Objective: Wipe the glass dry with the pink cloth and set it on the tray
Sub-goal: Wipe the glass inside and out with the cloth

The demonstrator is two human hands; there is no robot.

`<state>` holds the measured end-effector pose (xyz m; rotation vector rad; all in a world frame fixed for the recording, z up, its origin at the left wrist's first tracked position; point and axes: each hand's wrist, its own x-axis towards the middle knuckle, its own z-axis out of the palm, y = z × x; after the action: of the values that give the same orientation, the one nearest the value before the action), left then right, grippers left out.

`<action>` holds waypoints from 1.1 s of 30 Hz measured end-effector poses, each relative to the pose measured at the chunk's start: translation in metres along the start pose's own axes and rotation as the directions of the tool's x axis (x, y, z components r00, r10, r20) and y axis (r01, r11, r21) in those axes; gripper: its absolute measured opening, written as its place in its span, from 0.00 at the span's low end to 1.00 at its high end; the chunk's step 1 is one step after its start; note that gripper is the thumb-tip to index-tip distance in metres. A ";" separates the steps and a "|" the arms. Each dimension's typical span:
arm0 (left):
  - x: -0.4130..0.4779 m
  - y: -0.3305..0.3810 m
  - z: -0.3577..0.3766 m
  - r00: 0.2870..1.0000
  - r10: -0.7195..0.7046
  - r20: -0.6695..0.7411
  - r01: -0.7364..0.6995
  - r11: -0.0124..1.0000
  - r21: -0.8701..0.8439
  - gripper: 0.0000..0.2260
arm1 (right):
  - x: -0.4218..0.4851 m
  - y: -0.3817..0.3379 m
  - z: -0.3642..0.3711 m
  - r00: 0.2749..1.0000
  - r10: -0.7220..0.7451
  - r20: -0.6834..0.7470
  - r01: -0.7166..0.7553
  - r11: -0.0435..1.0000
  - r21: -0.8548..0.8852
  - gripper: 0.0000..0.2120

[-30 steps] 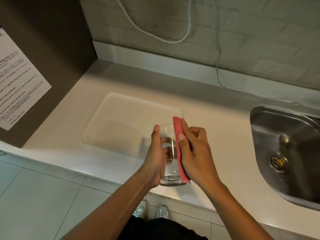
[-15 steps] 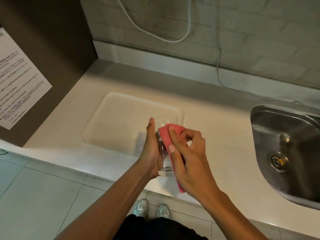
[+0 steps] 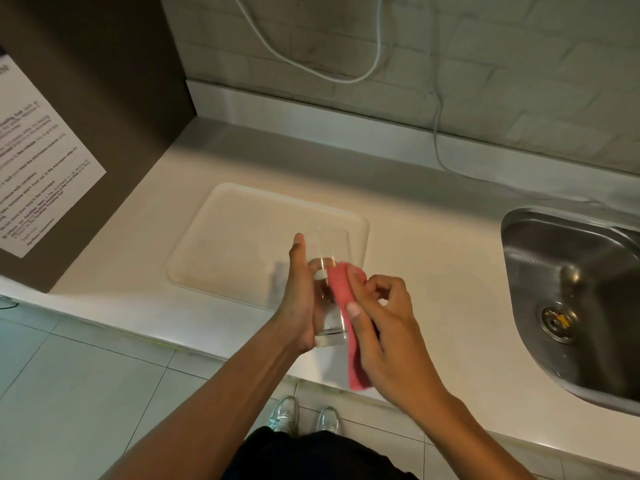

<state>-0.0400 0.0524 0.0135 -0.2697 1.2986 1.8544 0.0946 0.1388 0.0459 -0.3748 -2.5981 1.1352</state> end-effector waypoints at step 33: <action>-0.009 -0.008 0.010 0.999 -0.005 0.034 0.008 0.997 -0.079 0.39 | 0.034 0.000 -0.008 0.994 0.104 -0.014 -0.101 0.986 0.132 0.21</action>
<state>-0.0256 0.0569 0.0175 -0.2826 1.2019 1.8992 0.0663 0.1557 0.0565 -0.4932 -2.4953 1.3208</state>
